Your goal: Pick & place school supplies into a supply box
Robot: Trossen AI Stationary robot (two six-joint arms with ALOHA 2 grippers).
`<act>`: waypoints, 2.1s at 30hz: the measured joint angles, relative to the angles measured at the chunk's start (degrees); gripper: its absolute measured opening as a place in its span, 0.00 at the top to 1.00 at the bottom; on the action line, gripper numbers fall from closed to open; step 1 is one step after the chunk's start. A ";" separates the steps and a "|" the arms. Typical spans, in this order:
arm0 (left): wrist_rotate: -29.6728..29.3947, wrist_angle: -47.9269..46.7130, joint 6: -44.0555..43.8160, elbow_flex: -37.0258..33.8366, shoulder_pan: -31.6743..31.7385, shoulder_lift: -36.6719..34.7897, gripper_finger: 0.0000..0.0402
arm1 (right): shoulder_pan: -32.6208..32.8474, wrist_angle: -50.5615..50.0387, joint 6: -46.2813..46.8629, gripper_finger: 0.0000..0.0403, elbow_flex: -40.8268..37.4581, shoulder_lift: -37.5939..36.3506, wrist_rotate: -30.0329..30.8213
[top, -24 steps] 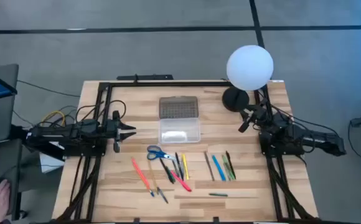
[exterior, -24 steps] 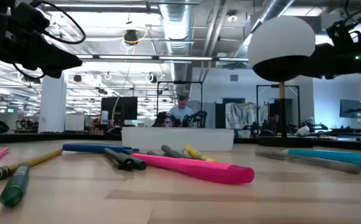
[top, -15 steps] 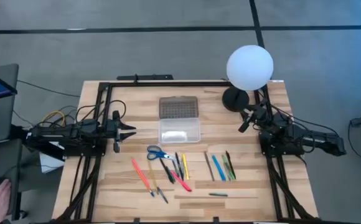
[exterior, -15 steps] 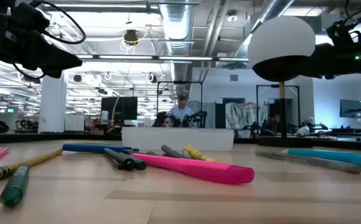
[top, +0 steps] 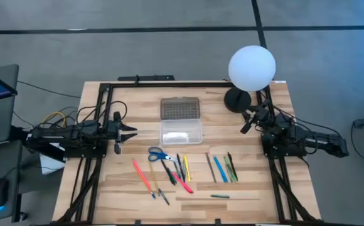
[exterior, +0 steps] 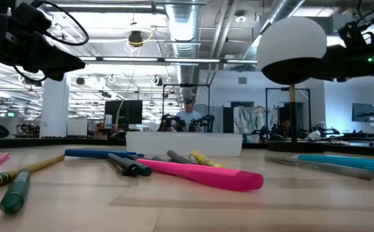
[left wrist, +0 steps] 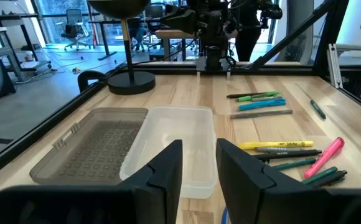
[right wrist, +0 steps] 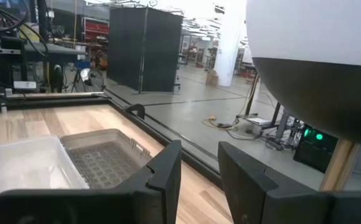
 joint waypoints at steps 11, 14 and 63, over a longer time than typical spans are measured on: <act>0.00 0.01 0.00 -0.01 0.00 -0.01 0.77 | 0.00 0.00 0.02 0.75 0.00 0.00 0.00; 0.00 0.00 0.00 -0.02 0.00 0.00 0.77 | 0.02 0.02 -0.01 0.75 -0.02 0.00 0.00; 6.08 8.31 -2.10 -0.12 0.00 0.00 0.77 | 1.04 4.69 19.41 0.75 -0.05 -0.02 -4.24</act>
